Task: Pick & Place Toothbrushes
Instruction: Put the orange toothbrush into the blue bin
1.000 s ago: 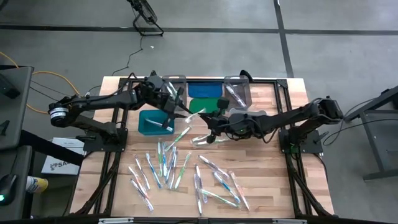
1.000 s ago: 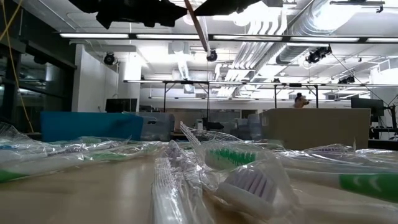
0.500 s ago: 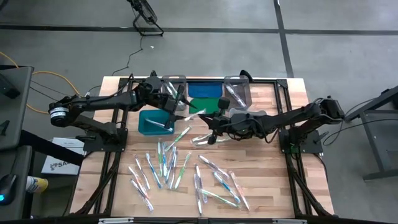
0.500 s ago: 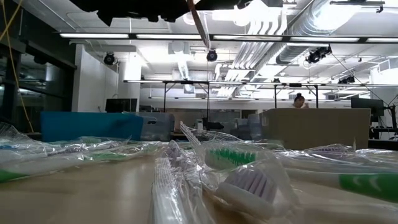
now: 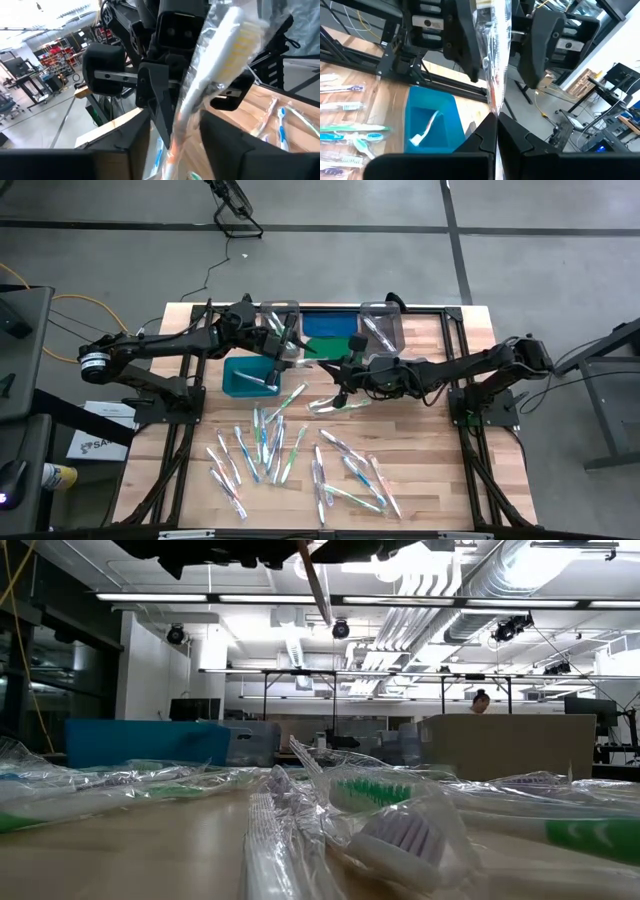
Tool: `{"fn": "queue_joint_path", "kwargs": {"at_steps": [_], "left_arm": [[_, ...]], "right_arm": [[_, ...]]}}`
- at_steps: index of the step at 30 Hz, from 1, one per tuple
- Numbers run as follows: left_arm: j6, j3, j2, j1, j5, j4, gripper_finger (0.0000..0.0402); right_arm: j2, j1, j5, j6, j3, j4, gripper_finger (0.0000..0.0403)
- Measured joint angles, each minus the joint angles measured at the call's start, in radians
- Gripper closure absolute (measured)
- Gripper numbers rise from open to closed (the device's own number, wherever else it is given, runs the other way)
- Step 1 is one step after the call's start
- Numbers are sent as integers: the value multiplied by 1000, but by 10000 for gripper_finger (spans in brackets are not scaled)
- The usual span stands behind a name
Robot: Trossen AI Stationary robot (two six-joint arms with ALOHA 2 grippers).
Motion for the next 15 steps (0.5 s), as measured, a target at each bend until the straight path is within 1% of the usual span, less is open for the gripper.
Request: {"fn": "queue_joint_path", "kwargs": {"at_steps": [8, 10, 13, 15], "left_arm": [[18, 0, 0, 0, 0, -1, 379], [27, 0, 0, 0, 0, -3, 387], [45, 0, 0, 2, 0, -22, 377], [69, 0, 0, 2, 0, -49, 378]], "right_arm": [[0, 0, 1, -1, 0, 0, 399], [0, 0, 1, -1, 0, -1, 399], [0, 1, 0, 1, 0, -5, 399], [0, 7, 1, 11, 0, -11, 399]]}}
